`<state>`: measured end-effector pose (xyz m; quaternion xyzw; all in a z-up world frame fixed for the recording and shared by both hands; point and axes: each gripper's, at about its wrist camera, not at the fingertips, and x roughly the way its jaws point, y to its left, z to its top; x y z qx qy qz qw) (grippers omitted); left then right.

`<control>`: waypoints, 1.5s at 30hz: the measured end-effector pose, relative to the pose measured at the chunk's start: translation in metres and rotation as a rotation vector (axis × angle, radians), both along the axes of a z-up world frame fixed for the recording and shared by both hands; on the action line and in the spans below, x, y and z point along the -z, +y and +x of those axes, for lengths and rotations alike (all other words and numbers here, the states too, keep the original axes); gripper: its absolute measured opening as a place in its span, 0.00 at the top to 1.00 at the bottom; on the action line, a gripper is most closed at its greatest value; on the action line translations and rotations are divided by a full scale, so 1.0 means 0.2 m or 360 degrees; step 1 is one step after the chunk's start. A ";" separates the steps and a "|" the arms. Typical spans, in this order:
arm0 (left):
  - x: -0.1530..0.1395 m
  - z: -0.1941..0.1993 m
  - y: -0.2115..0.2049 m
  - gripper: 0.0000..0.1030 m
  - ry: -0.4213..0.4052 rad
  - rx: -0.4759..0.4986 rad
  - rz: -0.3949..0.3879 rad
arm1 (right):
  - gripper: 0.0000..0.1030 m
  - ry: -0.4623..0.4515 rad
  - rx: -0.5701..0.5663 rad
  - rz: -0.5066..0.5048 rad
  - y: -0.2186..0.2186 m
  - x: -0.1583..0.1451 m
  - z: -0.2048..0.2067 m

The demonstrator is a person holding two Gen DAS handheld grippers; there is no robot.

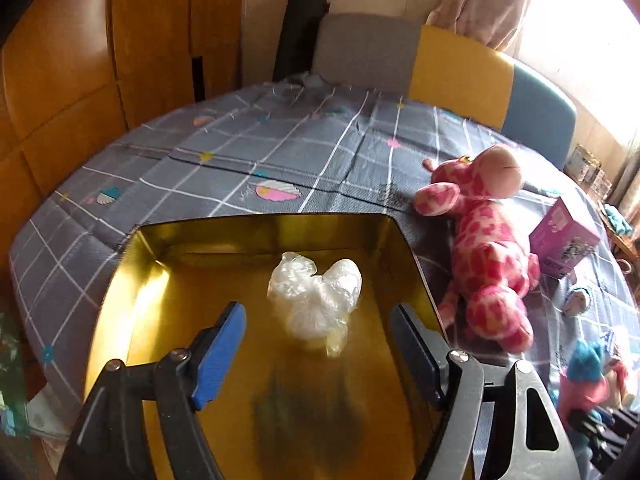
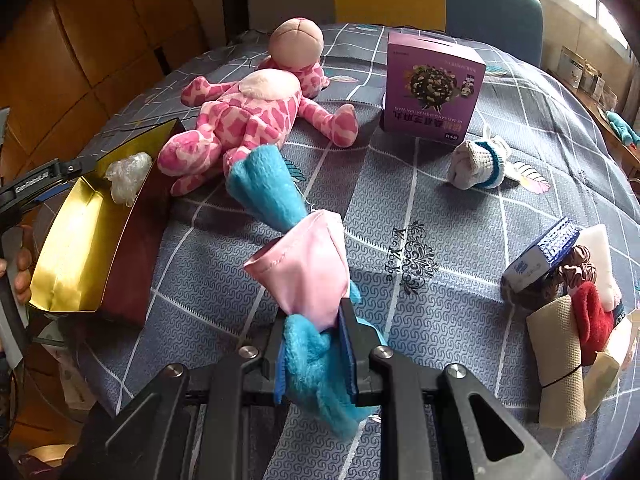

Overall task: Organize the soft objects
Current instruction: 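Carry the plastic bundle into the gold tray with left gripper while right gripper grasps blue-pink plush, then lower the blue-and-pink plush into the gold tray and open the right gripper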

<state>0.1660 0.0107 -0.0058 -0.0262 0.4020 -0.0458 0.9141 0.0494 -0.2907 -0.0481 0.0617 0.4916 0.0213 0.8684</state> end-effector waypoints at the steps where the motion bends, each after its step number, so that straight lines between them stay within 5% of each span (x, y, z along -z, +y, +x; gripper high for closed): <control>1: -0.02 -0.04 0.00 0.23 -0.0022 0.0002 0.0010 | 0.80 -0.0004 0.0005 -0.0006 0.00 0.00 0.00; 9: -0.10 -0.29 0.06 0.15 -0.0136 -0.0032 -0.0015 | 0.81 -0.0110 0.0011 0.0042 0.06 -0.12 0.00; 24: -0.12 -0.47 0.19 0.09 -0.0214 -0.0131 0.0039 | 0.81 -0.0144 -0.0338 0.0609 0.56 -0.32 0.24; 31: -0.15 -0.51 0.24 0.06 -0.0272 -0.0158 0.0023 | 0.77 0.0057 -0.0326 0.0590 0.79 -0.16 0.50; 35: -0.15 -0.51 0.24 0.06 -0.0277 -0.0149 0.0020 | 0.70 0.0120 -0.0284 0.0445 0.88 -0.05 0.60; 45: -0.12 -0.51 0.23 0.06 -0.0257 -0.0140 0.0022 | 0.42 -0.0057 -0.0305 0.0340 0.91 -0.10 0.50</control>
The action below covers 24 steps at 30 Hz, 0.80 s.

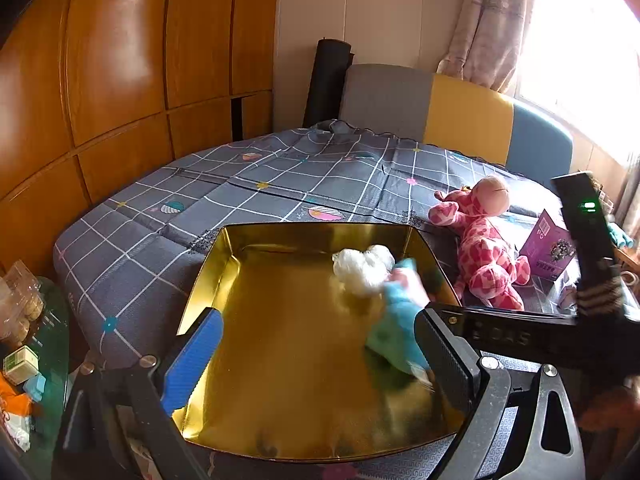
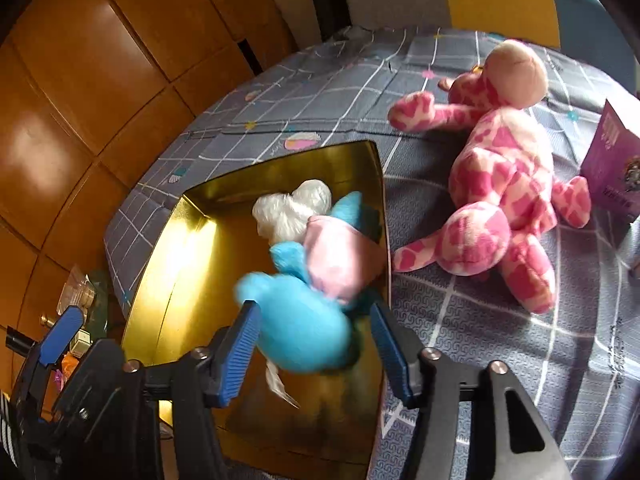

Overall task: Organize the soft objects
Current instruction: 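Lower the blue-and-pink plush into the gold tray and open the right gripper, then move the left gripper to the white knit glove and grasp it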

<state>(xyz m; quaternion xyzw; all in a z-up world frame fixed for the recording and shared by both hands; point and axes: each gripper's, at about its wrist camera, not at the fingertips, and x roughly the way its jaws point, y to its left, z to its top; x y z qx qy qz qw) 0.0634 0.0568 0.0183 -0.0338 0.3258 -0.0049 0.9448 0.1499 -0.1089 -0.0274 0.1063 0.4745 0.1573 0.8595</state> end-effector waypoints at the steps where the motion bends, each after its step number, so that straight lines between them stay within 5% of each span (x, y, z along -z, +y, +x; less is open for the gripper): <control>1: 0.00 0.00 0.00 0.06 0.0001 0.0006 -0.0008 | 0.42 -0.0025 0.0013 -0.0008 -0.01 -0.01 -0.03; 14: -0.02 -0.06 -0.11 0.06 -0.0019 0.0092 0.0039 | 0.41 -0.0360 0.0262 -0.0499 -0.18 -0.18 -0.39; 24: -0.02 -0.11 -0.23 0.06 -0.0009 0.0189 0.0070 | 0.40 -0.0406 0.0438 -0.0710 -0.29 -0.20 -0.51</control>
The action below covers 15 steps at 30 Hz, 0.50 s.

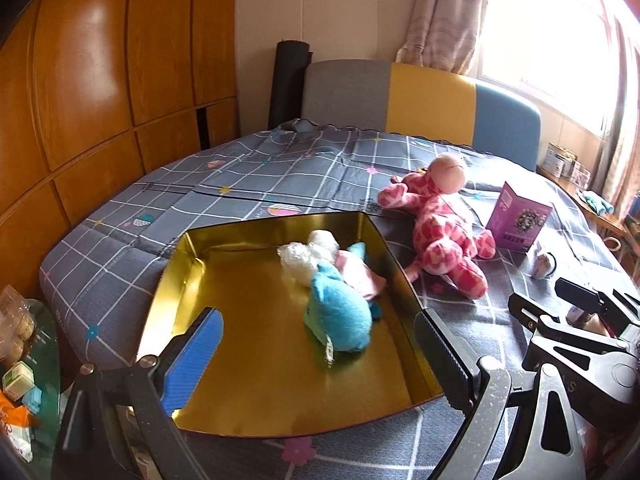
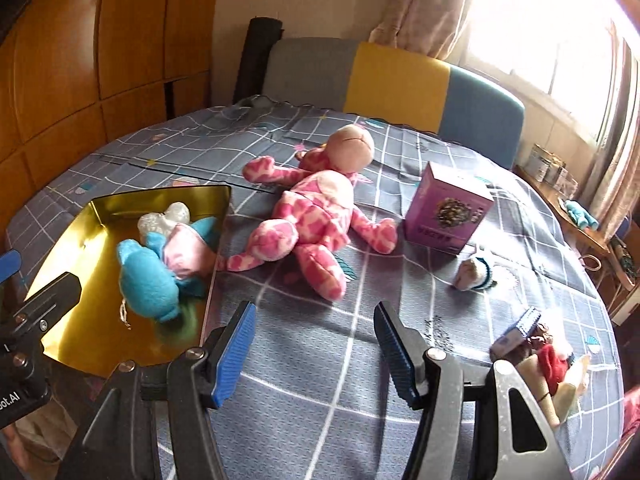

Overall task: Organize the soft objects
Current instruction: 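Move the left gripper to the white knit glove and grasp it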

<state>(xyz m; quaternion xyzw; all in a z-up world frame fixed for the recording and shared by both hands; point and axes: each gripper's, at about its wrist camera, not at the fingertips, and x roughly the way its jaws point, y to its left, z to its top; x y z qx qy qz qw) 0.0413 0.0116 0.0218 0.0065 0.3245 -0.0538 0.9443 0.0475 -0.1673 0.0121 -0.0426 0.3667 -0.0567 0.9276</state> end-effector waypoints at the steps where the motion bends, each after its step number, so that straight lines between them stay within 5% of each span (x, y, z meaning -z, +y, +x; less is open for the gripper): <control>1: 0.00 0.00 -0.01 0.06 0.0001 0.0009 -0.0002 | 0.40 0.0000 0.0006 -0.0005 -0.01 0.00 -0.01; 15: -0.02 -0.03 -0.21 0.06 -0.0012 0.0173 0.0061 | 0.37 -0.0014 0.0146 -0.0041 -0.22 0.00 -0.12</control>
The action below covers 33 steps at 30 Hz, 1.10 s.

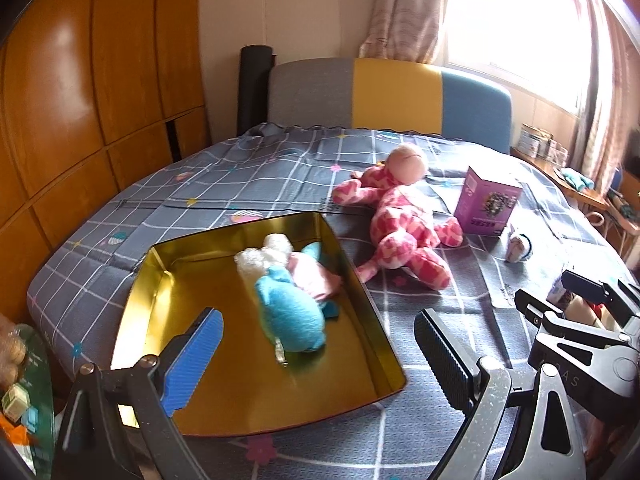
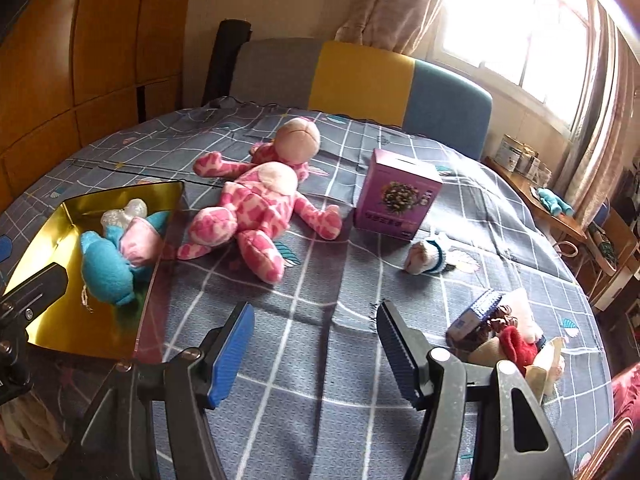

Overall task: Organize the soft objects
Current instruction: 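Move the left gripper to the white knit glove and grasp it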

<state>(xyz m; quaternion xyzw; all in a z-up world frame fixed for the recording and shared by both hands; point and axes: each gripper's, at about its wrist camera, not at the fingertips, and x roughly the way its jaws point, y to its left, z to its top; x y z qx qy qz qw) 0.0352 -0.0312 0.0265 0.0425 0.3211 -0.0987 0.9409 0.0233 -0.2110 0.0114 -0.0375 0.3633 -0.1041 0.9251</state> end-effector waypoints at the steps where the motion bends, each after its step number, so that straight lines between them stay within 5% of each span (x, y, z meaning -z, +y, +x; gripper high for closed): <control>1: 0.00 0.00 -0.02 0.06 0.0000 0.0016 0.0008 | 0.37 0.0002 0.0011 -0.0001 -0.02 0.00 -0.01; 8: 0.00 0.00 -0.21 0.06 0.0033 0.0196 0.0030 | 0.37 0.0022 0.0118 0.0018 -0.23 0.03 -0.07; 26: 0.07 0.00 -0.73 0.06 0.0109 0.0619 0.0160 | 0.37 0.0016 0.0733 0.0275 -1.09 0.01 -0.41; 33: 0.11 0.03 -0.89 0.06 0.0166 0.0709 0.0181 | 0.37 -0.0022 0.0849 0.0331 -1.23 -0.01 -0.52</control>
